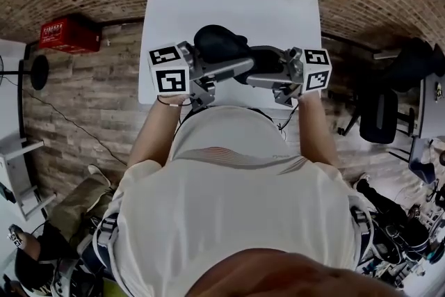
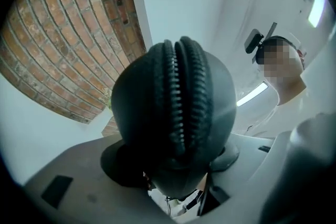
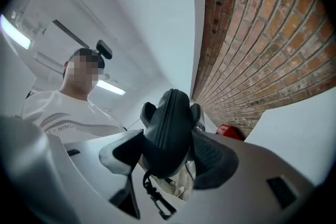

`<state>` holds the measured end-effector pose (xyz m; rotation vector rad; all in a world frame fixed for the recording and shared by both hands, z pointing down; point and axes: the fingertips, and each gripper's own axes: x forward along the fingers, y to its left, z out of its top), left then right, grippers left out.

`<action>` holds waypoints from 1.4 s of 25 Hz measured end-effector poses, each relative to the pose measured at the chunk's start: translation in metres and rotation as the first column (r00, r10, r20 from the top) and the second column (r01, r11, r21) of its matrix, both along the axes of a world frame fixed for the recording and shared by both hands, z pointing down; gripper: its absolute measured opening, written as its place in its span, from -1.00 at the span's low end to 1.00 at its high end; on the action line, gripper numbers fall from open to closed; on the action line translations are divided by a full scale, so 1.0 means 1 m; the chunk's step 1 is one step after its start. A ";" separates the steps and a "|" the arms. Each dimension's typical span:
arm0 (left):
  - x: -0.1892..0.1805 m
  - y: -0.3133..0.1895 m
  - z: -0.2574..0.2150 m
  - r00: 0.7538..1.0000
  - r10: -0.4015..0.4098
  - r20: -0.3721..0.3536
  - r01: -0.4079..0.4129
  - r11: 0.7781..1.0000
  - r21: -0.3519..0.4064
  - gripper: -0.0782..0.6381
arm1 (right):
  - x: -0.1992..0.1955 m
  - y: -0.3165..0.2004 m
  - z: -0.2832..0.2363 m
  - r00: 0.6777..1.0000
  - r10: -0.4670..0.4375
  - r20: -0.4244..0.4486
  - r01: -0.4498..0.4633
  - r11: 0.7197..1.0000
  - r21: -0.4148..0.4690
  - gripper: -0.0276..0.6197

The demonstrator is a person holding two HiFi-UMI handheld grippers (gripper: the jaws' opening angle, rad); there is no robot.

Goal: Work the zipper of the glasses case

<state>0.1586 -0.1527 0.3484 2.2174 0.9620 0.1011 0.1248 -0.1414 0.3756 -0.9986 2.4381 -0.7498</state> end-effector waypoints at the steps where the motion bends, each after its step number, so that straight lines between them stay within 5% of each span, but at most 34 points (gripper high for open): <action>1: 0.001 -0.001 0.002 1.000 -0.007 0.005 0.007 1.000 0.003 -0.01 | 0.000 -0.001 0.002 1.000 0.007 -0.016 -0.007 1.000 -0.006 0.11; 9: 0.008 -0.020 0.006 0.994 -0.110 0.027 0.110 0.994 -0.015 -0.01 | 0.029 -0.001 0.001 0.973 0.197 -0.117 -0.196 0.980 0.017 0.11; 13: 0.017 -0.044 0.003 0.967 -0.251 0.034 0.252 0.968 -0.011 -0.01 | 0.063 0.008 -0.011 0.879 0.434 -0.200 -0.425 0.901 0.087 -0.10; 17: 0.021 -0.076 -0.001 0.902 -0.428 0.059 0.430 0.903 -0.013 -0.01 | 0.068 0.014 -0.021 0.776 0.550 -0.308 -0.529 0.834 0.156 -0.31; 20: 0.021 -0.087 -0.007 0.864 -0.499 0.068 0.500 0.866 -0.005 -0.01 | 0.053 0.011 -0.019 0.731 0.550 -0.405 -0.526 0.831 0.178 -0.44; 25: 0.022 -0.088 -0.015 0.844 -0.532 0.065 0.535 0.845 -0.023 -0.01 | 0.023 -0.005 0.007 0.689 0.474 -0.548 -0.486 0.863 0.135 -0.47; 30: 0.022 -0.086 -0.013 0.834 -0.548 0.069 0.550 0.835 -0.023 -0.01 | 0.020 -0.015 0.029 0.616 0.486 -0.620 -0.552 0.828 0.100 -0.50; 35: 0.021 -0.078 -0.011 0.834 -0.545 0.081 0.549 0.836 -0.027 -0.01 | 0.025 -0.016 0.034 0.601 0.527 -0.601 -0.607 0.790 0.087 -0.68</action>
